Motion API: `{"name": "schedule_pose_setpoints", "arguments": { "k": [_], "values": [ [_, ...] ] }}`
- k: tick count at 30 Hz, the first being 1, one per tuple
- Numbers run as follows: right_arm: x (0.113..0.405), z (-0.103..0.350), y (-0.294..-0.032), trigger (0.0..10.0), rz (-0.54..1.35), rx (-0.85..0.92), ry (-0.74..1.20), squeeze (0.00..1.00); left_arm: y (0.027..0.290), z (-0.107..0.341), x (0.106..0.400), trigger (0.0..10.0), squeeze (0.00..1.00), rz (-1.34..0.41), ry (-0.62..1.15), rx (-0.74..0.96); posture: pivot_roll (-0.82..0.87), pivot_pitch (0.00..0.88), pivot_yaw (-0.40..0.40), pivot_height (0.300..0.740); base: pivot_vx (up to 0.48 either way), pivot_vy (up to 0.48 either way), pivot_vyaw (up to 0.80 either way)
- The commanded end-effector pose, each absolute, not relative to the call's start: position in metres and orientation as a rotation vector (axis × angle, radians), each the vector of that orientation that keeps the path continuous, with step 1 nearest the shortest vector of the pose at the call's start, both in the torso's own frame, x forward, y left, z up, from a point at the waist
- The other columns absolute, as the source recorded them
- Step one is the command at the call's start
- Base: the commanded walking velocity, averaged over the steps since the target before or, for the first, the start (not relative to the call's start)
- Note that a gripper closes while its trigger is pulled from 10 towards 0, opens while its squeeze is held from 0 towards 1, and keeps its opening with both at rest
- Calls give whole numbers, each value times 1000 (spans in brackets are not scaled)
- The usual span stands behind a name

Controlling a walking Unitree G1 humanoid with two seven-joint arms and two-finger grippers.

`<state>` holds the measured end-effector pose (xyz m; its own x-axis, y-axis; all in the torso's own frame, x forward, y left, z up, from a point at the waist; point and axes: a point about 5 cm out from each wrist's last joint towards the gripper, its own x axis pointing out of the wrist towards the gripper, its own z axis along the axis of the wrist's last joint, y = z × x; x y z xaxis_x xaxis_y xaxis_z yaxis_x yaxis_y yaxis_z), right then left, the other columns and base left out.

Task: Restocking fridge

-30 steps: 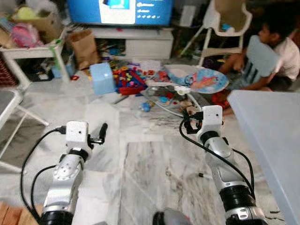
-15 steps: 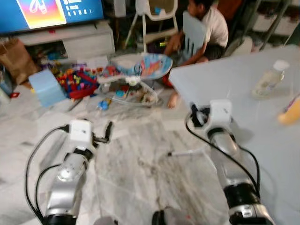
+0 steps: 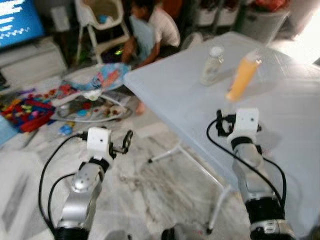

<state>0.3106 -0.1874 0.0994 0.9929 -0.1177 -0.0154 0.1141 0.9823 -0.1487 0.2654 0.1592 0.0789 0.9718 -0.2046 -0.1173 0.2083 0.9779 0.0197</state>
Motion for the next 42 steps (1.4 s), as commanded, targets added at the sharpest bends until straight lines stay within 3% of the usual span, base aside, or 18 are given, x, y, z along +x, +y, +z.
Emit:
{"name": "schedule_pose_setpoints", "arguments": {
  "k": [1, 23, 42],
  "values": [
    [317, 111, -183, 10000, -110, -153, -26, 0, 161, 79, 267, 10000, 0, -204, 113, 39, 18, 17, -29, 740, 270, 0, 0],
    [316, 107, -182, 10000, -119, -170, -19, 0, 164, 80, 267, 10000, 0, -205, 106, 50, 23, 17, -27, 740, 317, 346, 0],
    [316, 107, -181, 10000, -116, -179, -14, 0, 158, 81, 269, 10000, 0, -220, 94, 56, 14, 23, -28, 740, 45, 49, -788]
  ]
}}
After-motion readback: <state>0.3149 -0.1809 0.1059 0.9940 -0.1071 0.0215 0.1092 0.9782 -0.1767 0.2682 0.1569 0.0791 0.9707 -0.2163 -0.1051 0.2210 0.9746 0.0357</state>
